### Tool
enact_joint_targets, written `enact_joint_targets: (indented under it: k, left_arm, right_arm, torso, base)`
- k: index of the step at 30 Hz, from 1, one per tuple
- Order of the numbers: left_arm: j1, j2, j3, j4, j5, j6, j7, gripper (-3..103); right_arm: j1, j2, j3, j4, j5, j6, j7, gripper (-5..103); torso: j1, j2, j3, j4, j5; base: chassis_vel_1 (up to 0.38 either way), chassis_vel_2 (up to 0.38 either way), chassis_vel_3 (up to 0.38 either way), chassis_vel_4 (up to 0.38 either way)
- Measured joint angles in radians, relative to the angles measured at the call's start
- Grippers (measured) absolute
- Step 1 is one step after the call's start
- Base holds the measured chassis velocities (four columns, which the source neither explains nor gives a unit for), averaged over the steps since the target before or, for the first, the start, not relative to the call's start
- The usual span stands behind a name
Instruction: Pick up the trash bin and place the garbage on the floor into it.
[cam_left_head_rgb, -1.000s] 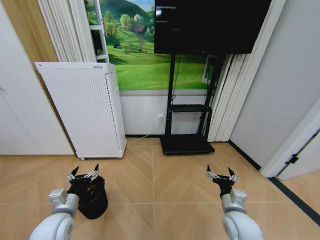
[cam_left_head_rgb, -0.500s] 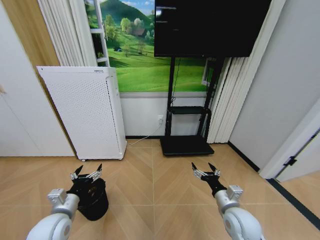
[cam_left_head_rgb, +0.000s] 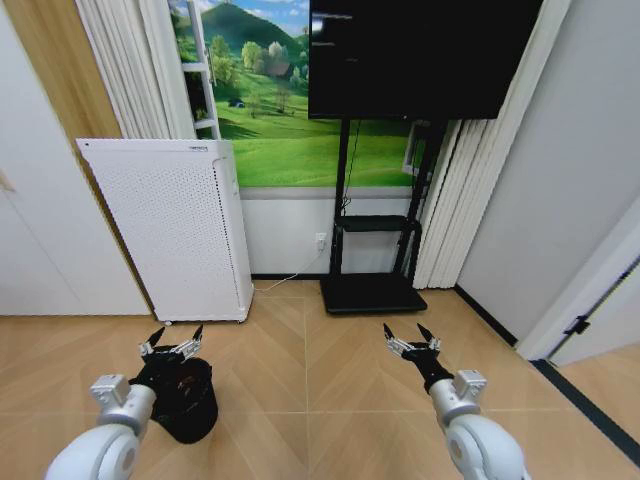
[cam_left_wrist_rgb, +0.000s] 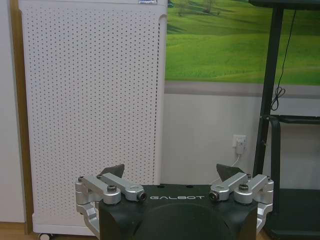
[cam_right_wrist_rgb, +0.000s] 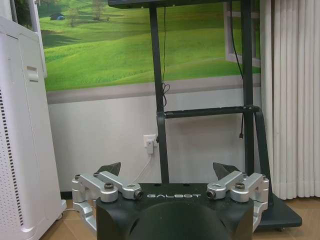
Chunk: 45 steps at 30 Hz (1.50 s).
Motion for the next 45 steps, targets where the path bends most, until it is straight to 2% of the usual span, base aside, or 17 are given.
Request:
enact_joint_targets:
  k: [8, 11, 45]
  left_arm:
    - [-0.001, 0.015, -0.009, -0.008, -0.007, 0.014, -0.001, 100]
    - [-0.002, 0.02, -0.011, -0.02, -0.017, 0.017, -0.003, 100]
    - [0.003, 0.007, -0.011, -0.052, -0.008, 0.021, -0.005, 100]
  right_arm:
    - [0.003, 0.004, -0.001, 0.005, -0.001, -0.003, 0.0, 100]
    - [0.002, 0.002, 0.006, 0.016, 0.001, -0.008, 0.002, 100]
    - [-0.002, -0.01, 0.031, 0.021, 0.021, -0.005, -0.006, 100]
  torso:
    - [0.009, 0.031, 0.022, 0.0, 0.0]
    - [0.019, 0.06, 0.042, 0.0, 0.0]
    - [0.067, 0.2, 0.133, 0.0, 0.0]
  base:
    - [0.0, 0.0, 0.0, 0.0]
    - [0.0, 0.0, 0.0, 0.0]
    - [0.0, 0.0, 0.0, 0.0]
